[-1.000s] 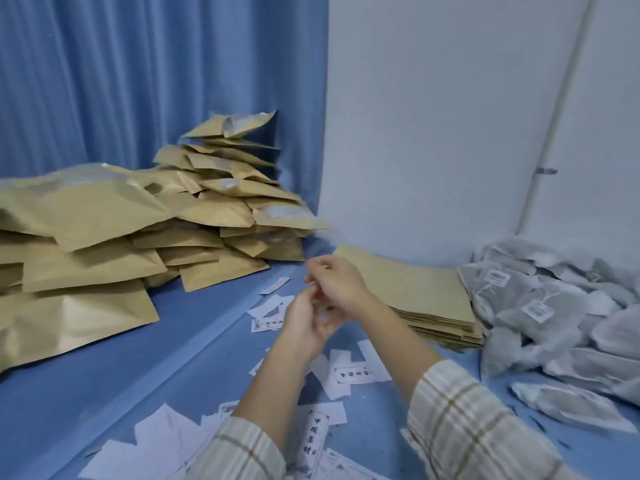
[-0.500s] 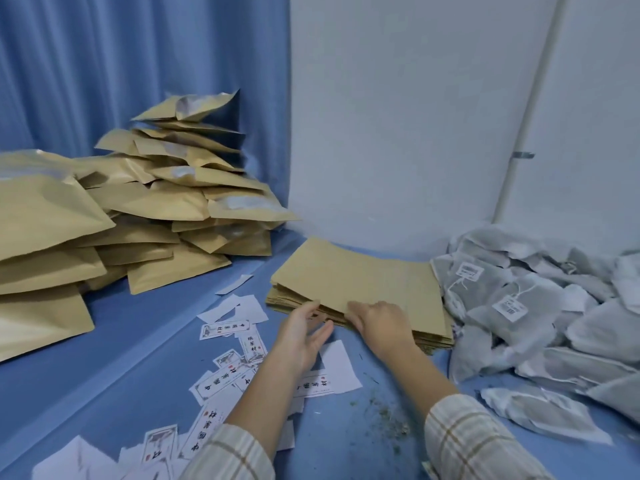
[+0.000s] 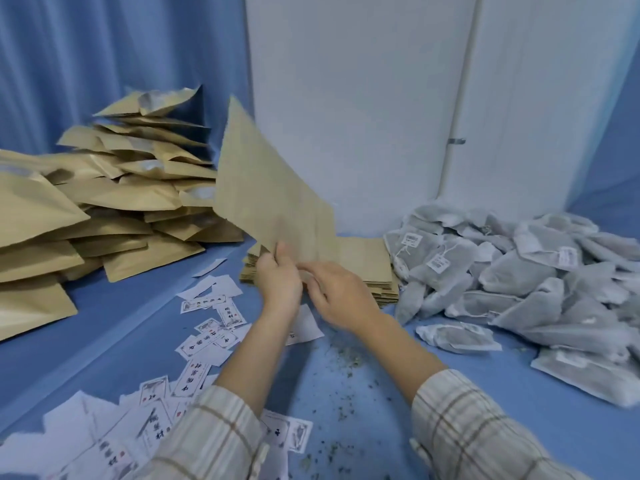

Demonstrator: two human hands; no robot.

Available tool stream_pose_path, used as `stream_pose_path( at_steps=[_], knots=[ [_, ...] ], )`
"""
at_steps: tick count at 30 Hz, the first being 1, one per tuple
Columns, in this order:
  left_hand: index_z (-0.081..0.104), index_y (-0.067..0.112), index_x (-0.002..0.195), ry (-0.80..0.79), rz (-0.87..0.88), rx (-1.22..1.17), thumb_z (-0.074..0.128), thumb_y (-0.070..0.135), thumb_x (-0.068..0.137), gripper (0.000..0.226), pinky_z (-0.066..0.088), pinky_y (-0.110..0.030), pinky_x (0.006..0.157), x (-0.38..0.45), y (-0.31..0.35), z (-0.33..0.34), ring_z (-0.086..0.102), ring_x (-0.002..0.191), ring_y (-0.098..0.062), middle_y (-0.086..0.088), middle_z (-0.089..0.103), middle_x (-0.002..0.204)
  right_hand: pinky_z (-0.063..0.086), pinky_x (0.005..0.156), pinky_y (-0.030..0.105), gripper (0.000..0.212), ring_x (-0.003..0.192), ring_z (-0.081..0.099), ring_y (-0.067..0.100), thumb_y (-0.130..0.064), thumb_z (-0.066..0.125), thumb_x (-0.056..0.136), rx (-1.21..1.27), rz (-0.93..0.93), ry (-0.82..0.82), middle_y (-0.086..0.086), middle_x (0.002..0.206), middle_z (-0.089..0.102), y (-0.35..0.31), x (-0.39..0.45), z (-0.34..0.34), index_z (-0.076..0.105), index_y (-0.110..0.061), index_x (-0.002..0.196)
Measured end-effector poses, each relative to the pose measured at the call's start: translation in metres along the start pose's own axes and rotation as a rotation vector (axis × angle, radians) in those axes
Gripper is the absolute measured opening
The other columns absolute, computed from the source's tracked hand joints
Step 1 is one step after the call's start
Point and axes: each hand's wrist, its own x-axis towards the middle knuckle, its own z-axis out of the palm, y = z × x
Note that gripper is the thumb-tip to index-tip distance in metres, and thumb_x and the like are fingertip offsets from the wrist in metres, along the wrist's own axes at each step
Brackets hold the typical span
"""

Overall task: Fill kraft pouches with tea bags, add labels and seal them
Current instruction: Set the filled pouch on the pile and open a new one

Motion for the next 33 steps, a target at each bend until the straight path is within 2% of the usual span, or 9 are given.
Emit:
stream_pose_path(
  at_steps=[4,6,10,15,19,23,26,28,33],
  knots=[
    [0.052,0.017,0.131,-0.023,0.665,0.479,0.039,-0.013,0.085,0.057,0.040,-0.028,0.087,-0.012,0.016,-0.025,0.052,0.113,-0.028,-0.009,0.056,0.128,0.055,0.078,0.031,0.034,0.083,0.066,0.015,-0.034,0.038,0.098,0.983,0.474,0.227,0.009,0.102,0.068,-0.039,0.020,-0.047,0.056,-0.014,0.120],
    [0.047,0.023,0.136,-0.053,0.877,0.716,0.039,-0.024,0.073,0.079,0.038,-0.045,0.100,-0.016,0.016,-0.040,0.047,0.119,-0.036,-0.013,0.049,0.136,0.056,0.067,0.028,0.043,0.077,0.067,0.011,-0.049,0.036,0.095,1.354,0.574,0.319,0.003,0.093,0.070,-0.036,0.019,-0.075,0.064,-0.017,0.105],
    [0.054,0.018,0.131,-0.017,1.040,1.052,0.041,-0.027,0.069,0.078,0.035,-0.062,0.096,-0.028,-0.005,-0.065,0.047,0.113,-0.052,-0.025,0.051,0.130,0.055,0.063,0.031,0.019,0.075,0.068,0.018,-0.025,0.055,0.087,1.214,0.735,0.335,0.007,0.081,0.070,-0.020,-0.014,-0.099,0.066,-0.013,0.075],
    [0.004,0.035,0.147,-0.609,0.511,1.407,0.049,0.022,0.086,0.078,0.008,-0.050,0.113,-0.053,-0.026,-0.065,0.004,0.141,-0.034,-0.008,0.004,0.156,0.052,0.045,0.023,0.010,0.046,0.064,0.009,-0.006,0.052,0.090,1.201,1.008,0.343,0.006,0.067,0.066,-0.007,-0.053,-0.080,0.061,-0.006,0.085],
    [0.004,0.034,0.148,-0.971,0.180,0.938,0.056,0.036,0.057,0.105,0.006,-0.037,0.113,-0.075,-0.017,-0.049,-0.008,0.144,-0.018,0.003,-0.008,0.157,0.055,0.049,0.024,0.005,0.037,0.058,0.004,-0.004,0.062,0.085,1.231,1.124,0.325,-0.003,0.046,0.064,0.008,-0.073,-0.071,0.061,-0.005,0.080],
    [0.046,0.030,0.134,-0.728,0.058,0.282,0.055,0.020,0.085,0.052,0.032,-0.021,0.095,-0.099,0.002,-0.011,0.042,0.119,-0.006,0.003,0.044,0.141,0.049,0.043,0.016,0.008,0.044,0.063,0.008,0.003,0.068,0.078,1.332,1.101,0.412,0.001,0.053,0.068,0.007,-0.079,-0.067,0.063,-0.001,0.073],
    [0.060,0.027,0.111,-0.563,-0.005,0.311,0.061,0.034,0.084,0.028,0.041,-0.024,0.082,-0.109,0.004,0.020,0.056,0.098,-0.011,0.008,0.064,0.103,0.043,0.045,0.021,0.020,0.048,0.055,0.015,0.004,0.066,0.075,1.234,1.077,0.396,0.003,0.050,0.060,0.003,-0.079,-0.059,0.060,-0.006,0.058],
    [0.056,0.026,0.084,-0.438,0.030,0.457,0.066,0.048,0.077,0.025,0.040,-0.026,0.072,-0.110,0.001,0.030,0.057,0.085,-0.016,0.014,0.057,0.076,0.033,0.042,0.021,0.035,0.043,0.043,0.013,0.004,0.061,0.073,1.065,1.048,0.331,-0.002,0.038,0.049,0.003,-0.081,-0.056,0.053,-0.013,0.043],
    [0.065,0.021,0.071,-0.317,-0.056,0.336,0.068,0.041,0.079,0.022,0.043,-0.027,0.065,-0.105,-0.014,0.030,0.058,0.076,-0.019,0.007,0.061,0.068,0.036,0.039,0.012,0.024,0.038,0.044,0.003,-0.011,0.075,0.070,0.966,0.885,0.138,-0.007,0.039,0.053,0.011,-0.093,-0.055,0.061,-0.014,0.051]
  ],
)
